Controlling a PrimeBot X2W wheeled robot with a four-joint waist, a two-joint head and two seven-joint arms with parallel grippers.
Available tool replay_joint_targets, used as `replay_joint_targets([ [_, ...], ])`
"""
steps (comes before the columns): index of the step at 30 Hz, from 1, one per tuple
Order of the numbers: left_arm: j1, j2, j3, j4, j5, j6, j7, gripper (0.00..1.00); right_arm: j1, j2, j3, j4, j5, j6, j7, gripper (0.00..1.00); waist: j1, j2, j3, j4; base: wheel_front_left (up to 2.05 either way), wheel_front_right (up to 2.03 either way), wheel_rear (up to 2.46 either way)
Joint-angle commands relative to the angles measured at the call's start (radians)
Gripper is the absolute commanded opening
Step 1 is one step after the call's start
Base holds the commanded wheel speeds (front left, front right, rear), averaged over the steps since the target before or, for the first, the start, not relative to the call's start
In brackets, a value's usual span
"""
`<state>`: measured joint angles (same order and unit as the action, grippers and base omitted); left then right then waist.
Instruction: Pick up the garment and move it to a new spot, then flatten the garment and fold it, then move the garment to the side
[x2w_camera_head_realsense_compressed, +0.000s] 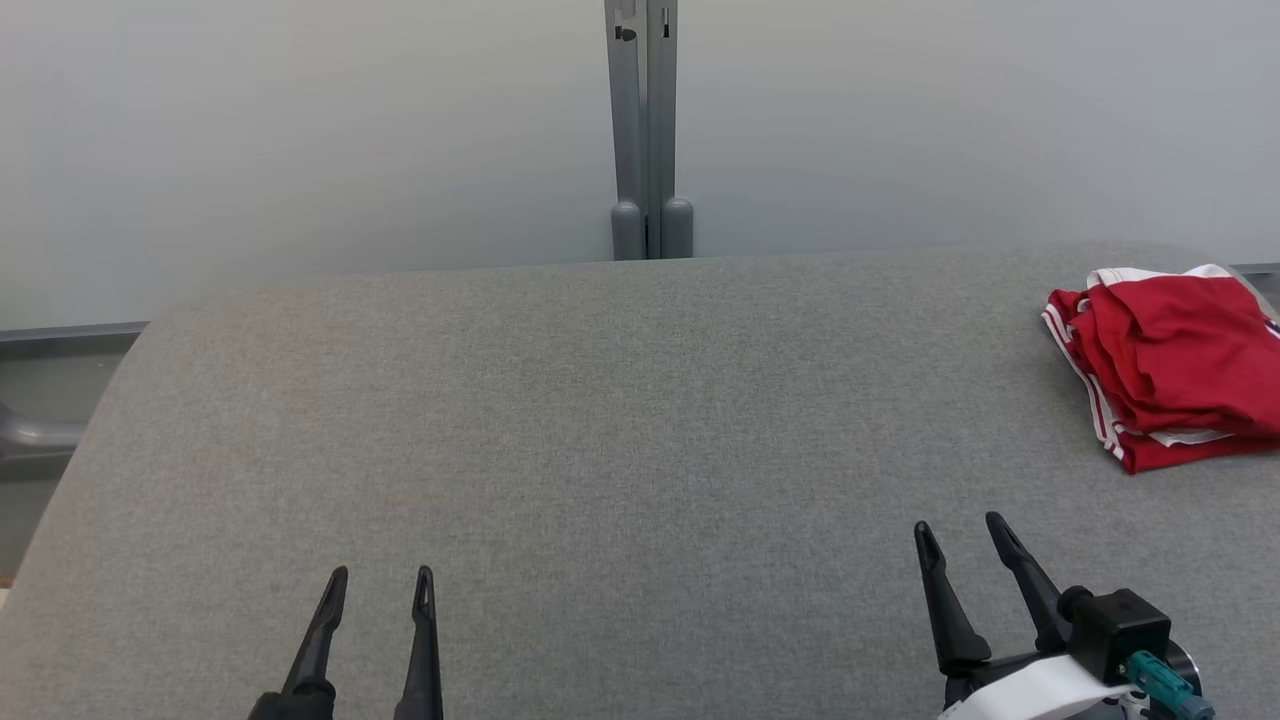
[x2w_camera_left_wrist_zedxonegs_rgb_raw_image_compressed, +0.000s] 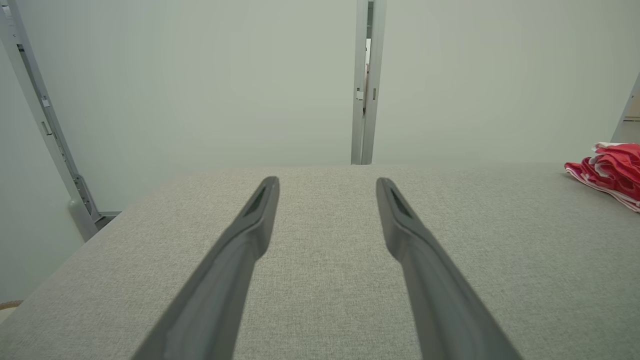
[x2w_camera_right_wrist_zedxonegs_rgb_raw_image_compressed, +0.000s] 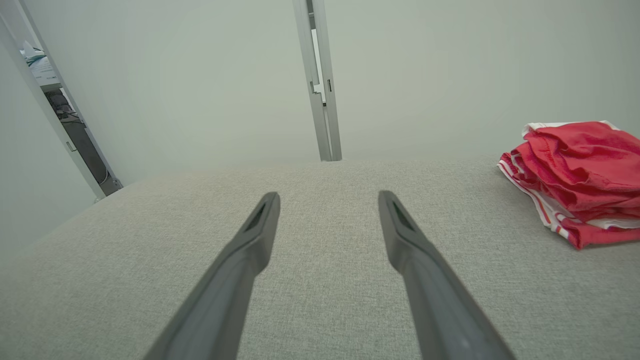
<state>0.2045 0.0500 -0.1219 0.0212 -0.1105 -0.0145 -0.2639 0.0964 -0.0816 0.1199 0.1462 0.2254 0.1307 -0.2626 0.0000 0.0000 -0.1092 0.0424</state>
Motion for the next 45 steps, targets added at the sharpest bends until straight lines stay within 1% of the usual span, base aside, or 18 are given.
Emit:
replay_joint_targets([
  [1,0.009,0.002,0.004,0.002,-0.003,-0.003,0.0,1.0,0.007,0.001,0.001,0.003,0.001,0.0,-0.002,1.0,0.0,0.0,0.0,-0.001,0.0,0.0,0.0],
  [5,0.008,0.002,0.005,0.005,-0.01,-0.01,0.0,1.0,0.007,-0.001,0.001,0.007,0.003,0.0,-0.002,1.0,0.0,0.0,0.001,-0.002,0.0,0.0,0.0],
  [8,0.006,0.002,0.004,0.007,-0.009,-0.004,0.0,1.0,0.007,-0.003,0.004,0.01,0.004,0.0,-0.002,1.0,0.0,0.0,0.0,-0.002,0.0,0.0,0.0],
  [9,0.005,0.001,0.005,0.01,-0.011,-0.001,0.004,0.0,0.006,-0.003,0.003,0.013,0.011,0.0,0.001,0.0,0.0,0.0,0.0,-0.003,0.0,0.0,0.0],
  [13,0.005,0.0,-0.006,0.037,-0.015,-0.004,0.0,0.0,0.009,0.003,0.004,0.036,0.008,0.0,0.002,0.0,0.0,0.0,0.001,-0.003,0.0,0.0,0.0],
  [28,-0.059,0.017,0.021,0.072,-0.332,-0.025,0.058,0.0,-0.036,0.002,-0.035,0.047,0.292,0.0,0.07,0.0,0.0,0.0,0.014,-0.008,0.0,0.0,0.0],
  [45,-0.121,0.028,0.05,0.11,-0.616,-0.048,0.115,0.0,-0.077,0.003,-0.074,0.058,0.548,0.0,0.134,0.0,0.0,0.0,0.029,-0.013,0.0,0.0,0.0],
])
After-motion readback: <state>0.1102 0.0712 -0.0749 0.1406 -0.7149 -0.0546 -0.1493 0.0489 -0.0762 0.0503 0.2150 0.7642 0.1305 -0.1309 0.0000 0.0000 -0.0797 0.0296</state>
